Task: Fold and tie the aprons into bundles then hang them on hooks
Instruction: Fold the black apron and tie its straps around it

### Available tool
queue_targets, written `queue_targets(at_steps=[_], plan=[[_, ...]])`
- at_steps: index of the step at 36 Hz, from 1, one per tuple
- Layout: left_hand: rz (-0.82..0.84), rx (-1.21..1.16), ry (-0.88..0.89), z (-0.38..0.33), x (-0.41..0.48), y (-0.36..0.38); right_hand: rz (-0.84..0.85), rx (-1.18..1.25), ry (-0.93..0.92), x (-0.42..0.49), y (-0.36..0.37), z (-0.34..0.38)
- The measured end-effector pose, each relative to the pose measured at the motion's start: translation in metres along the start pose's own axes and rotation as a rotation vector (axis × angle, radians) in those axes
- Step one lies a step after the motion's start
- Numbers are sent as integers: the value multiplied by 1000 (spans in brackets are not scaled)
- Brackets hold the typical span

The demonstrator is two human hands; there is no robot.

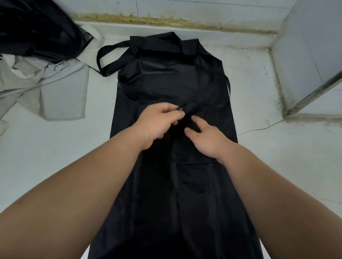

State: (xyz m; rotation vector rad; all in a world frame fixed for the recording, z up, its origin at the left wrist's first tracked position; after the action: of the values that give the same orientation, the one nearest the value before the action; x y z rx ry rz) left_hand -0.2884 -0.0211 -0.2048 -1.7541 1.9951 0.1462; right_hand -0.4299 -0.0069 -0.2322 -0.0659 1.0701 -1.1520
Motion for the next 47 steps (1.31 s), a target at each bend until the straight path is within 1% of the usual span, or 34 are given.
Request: queue_targets(at_steps=[3,5,8,9,10,11,13,15,19,22,25,29,32,33,35,37,40,41,44,47], plan=[[-192,42,17,-1,-3,-36,-10,-203,72,-2,9,5],[-355,96,49,0,-5,-65,-39,-312,107,-3,14,8],[-651,276,131,-2,-17,-111,-66,-368,144,-2,18,10],[-723,338,154,-2,-21,-122,-66,-376,152,-2,18,11],[-763,395,171,-1,-26,-132,-67,-382,154,-1,19,13],[-766,462,169,1,-28,-135,-70,-384,158,-1,18,13],[-693,585,129,10,-32,-134,-76,-387,157,-2,18,13],[-573,608,129,20,-35,-123,-81,-381,153,-5,20,13],[-374,597,169,34,-47,-93,-98,-335,81,-18,28,15],[-218,690,240,41,-61,-68,-119,-217,4,-33,33,14],[-81,791,281,49,-77,-48,-150,-162,-7,-52,39,3],[89,937,237,65,-98,-31,-189,-265,20,-80,48,-16],[227,1091,186,81,-109,-19,-129,-335,60,-100,59,-33],[244,1133,173,85,-112,-17,-101,-368,71,-107,64,-38],[227,1171,146,91,-118,-16,-64,-427,101,-119,71,-49],[148,1177,145,92,-127,-16,-51,-457,128,-131,76,-59],[16,1135,240,87,-145,-14,-9,-502,129,-144,83,-64],[15,1096,265,88,-151,-13,6,-516,124,-148,84,-63],[105,1003,289,95,-165,-7,51,-583,108,-158,89,-60],[203,1059,278,100,-172,-3,66,-644,108,-163,93,-61]])
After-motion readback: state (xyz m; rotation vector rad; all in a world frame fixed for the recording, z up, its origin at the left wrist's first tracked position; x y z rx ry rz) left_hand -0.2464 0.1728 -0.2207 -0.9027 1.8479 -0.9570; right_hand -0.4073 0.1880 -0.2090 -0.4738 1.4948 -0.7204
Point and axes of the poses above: each hand's wrist, its own x-axis towards the middle knuckle, its own y-axis out of the palm, z = x × y, the point moved 6 cm from there along x, towards the middle knuckle, and after that the axes turned 6 degrees about y, right-handed, at the moved point
